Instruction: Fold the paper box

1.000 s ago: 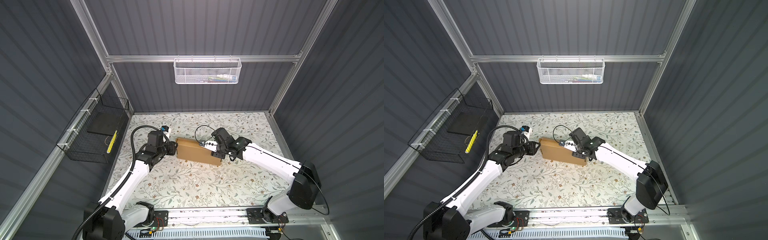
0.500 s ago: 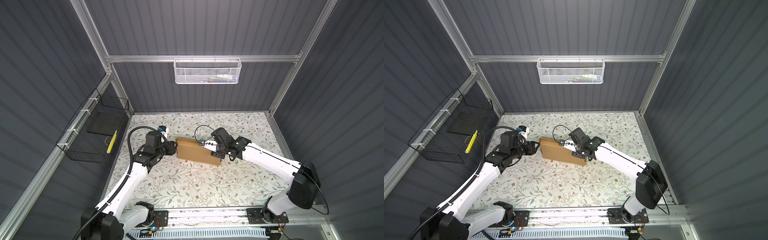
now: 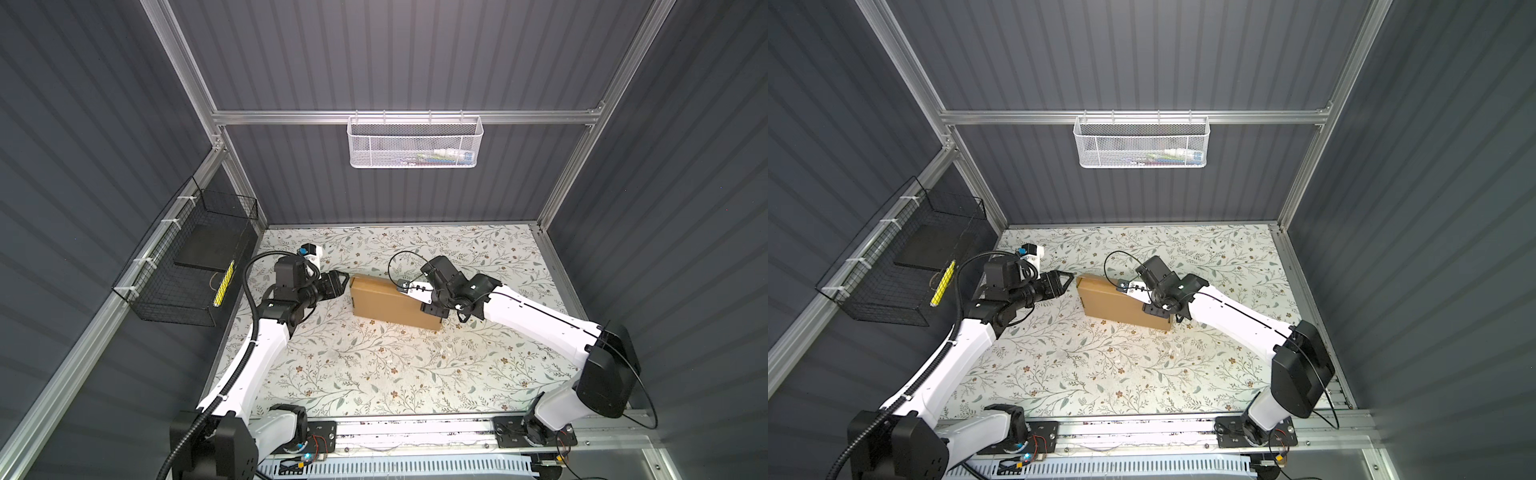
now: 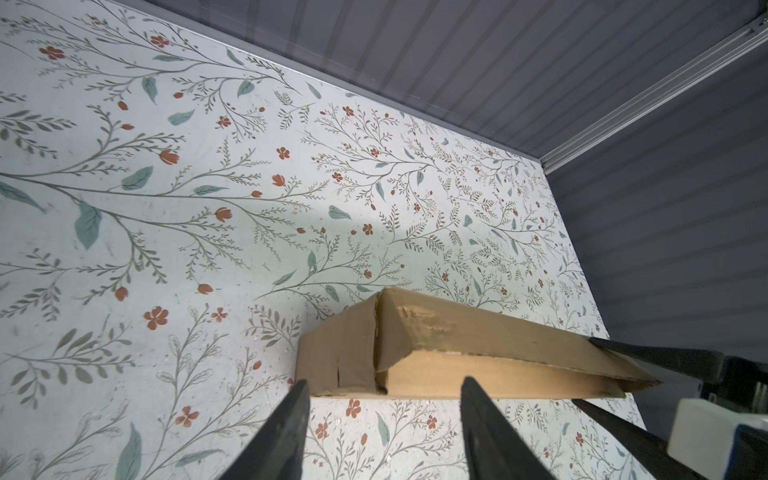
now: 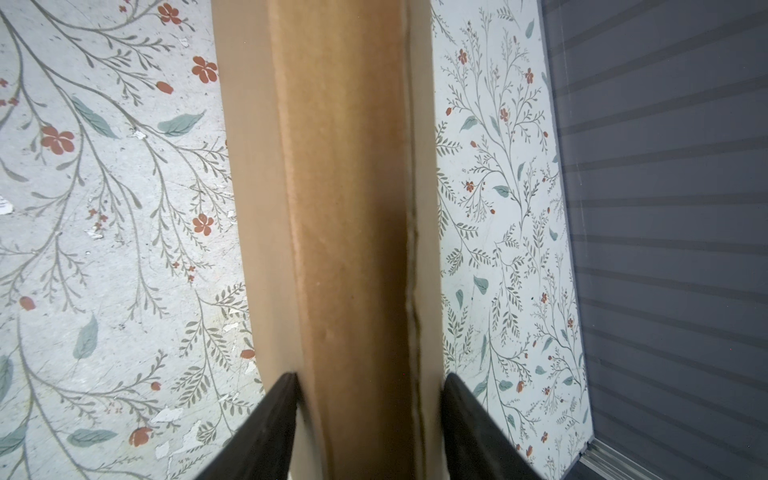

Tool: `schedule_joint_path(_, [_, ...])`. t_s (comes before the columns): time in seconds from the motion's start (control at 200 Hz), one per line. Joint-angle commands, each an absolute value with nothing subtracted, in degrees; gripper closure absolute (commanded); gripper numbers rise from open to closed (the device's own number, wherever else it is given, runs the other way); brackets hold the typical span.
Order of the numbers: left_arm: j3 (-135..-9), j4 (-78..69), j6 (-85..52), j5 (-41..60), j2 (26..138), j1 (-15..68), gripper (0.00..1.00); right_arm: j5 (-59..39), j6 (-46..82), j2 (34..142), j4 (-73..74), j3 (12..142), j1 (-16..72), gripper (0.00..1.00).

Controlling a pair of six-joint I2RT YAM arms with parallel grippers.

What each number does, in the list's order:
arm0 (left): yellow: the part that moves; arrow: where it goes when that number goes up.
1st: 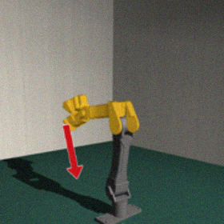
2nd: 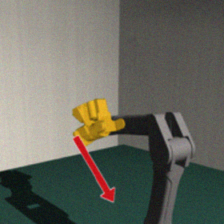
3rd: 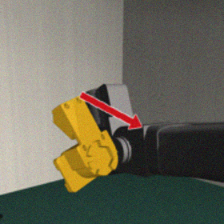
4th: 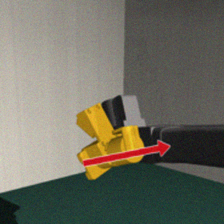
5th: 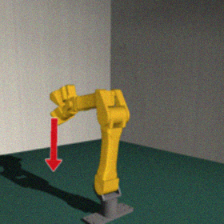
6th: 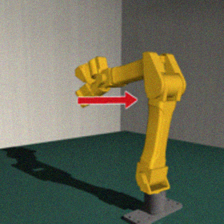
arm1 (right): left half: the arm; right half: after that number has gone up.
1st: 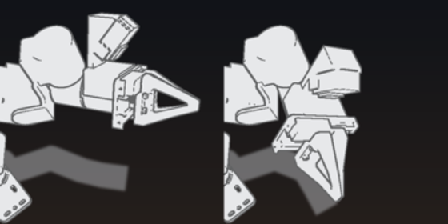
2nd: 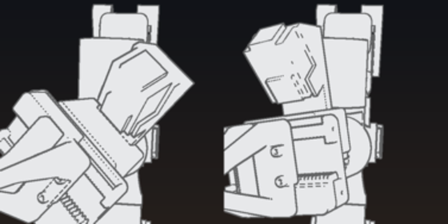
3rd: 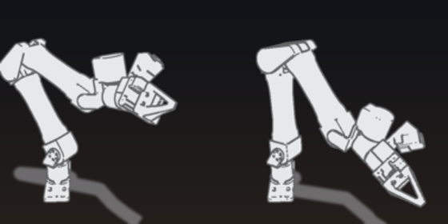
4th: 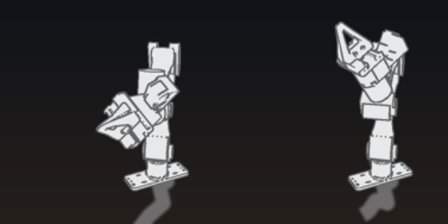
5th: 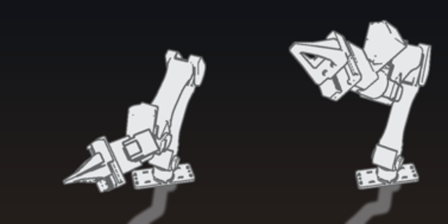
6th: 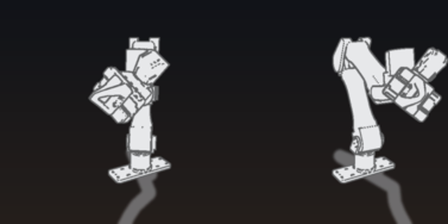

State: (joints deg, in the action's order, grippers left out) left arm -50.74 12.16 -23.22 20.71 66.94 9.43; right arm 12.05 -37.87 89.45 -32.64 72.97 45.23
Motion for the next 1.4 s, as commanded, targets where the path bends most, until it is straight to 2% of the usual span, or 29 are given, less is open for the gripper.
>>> schedule_joint_path(0.0, [-51.36,7.38,-26.07,24.72,68.95,9.32,0.41,12.01,-36.94,90.70,-33.88,74.19,45.70,0.44])
schedule_joint_path(0.26, [-50.36,3.04,-28.50,25.93,71.87,9.32,0.41,12.36,-36.74,90.88,-34.13,74.27,45.88,0.45])
schedule_joint_path(0.976, [-47.95,2.46,-28.48,25.76,73.43,9.28,0.41,12.46,-36.49,91.23,-33.95,74.19,45.88,0.46])
schedule_joint_path(1.391, [-47.03,2.29,-28.39,25.41,74.09,9.23,0.47,12.48,-36.56,92.05,-34.36,74.79,45.88,0.46])
